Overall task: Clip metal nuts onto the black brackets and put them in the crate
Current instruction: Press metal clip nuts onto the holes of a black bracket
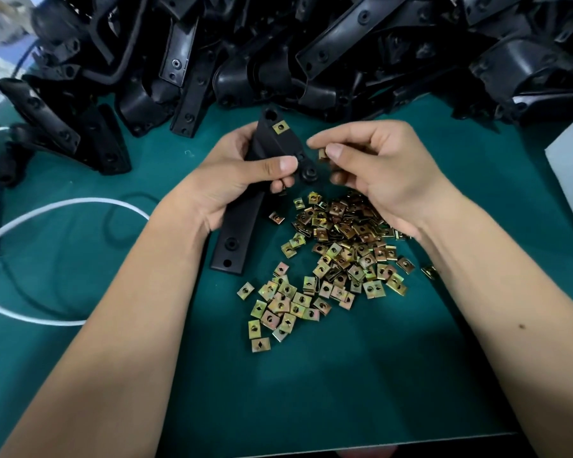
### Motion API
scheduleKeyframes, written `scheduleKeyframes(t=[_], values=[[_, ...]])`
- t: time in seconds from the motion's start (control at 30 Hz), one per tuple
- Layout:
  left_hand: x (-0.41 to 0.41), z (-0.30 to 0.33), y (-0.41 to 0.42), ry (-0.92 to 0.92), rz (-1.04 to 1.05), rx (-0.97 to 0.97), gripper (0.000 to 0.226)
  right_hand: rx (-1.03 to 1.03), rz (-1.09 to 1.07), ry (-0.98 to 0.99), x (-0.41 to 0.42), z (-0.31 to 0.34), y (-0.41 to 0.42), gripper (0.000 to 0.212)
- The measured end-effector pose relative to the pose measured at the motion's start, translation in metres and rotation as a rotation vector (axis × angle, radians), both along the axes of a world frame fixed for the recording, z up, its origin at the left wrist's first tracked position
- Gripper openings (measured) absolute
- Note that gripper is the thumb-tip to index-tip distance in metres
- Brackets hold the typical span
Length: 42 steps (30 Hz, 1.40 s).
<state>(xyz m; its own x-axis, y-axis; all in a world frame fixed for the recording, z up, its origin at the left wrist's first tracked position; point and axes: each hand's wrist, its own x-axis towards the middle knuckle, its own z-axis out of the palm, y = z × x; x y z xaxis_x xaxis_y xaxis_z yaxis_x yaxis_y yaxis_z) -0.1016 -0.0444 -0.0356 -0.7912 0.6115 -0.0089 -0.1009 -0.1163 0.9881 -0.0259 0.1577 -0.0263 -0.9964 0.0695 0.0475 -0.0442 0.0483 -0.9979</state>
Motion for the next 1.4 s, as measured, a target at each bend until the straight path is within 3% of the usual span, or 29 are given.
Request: scheduleKeyframes(t=[0.3, 0.97, 1.2, 1.33, 1.4], values=[[0.004, 0.003, 0.003, 0.056, -0.037, -0.062, 0.029, -0.02, -0.067, 0.028, -0.001, -0.001, -0.001, 0.004], [0.005, 0.0, 0.005, 0.101, 0.009, -0.099, 0.033, -0.068, -0.069, 0.068, -0.002, -0.008, -0.007, 0.016], [0.004, -0.002, 0.008, 0.14, 0.0, -0.131, 0.037, -0.052, 0.049, 0.034, -0.002, -0.004, -0.005, 0.021], [0.004, -0.005, 0.012, 0.081, 0.06, -0.033, 0.036, 0.003, -0.094, 0.022, -0.002, -0.006, -0.012, 0.005], [0.003, -0.005, 0.014, -0.016, 0.134, 0.071, 0.027, 0.121, -0.151, 0.052, -0.003, -0.007, -0.016, 0.011]])
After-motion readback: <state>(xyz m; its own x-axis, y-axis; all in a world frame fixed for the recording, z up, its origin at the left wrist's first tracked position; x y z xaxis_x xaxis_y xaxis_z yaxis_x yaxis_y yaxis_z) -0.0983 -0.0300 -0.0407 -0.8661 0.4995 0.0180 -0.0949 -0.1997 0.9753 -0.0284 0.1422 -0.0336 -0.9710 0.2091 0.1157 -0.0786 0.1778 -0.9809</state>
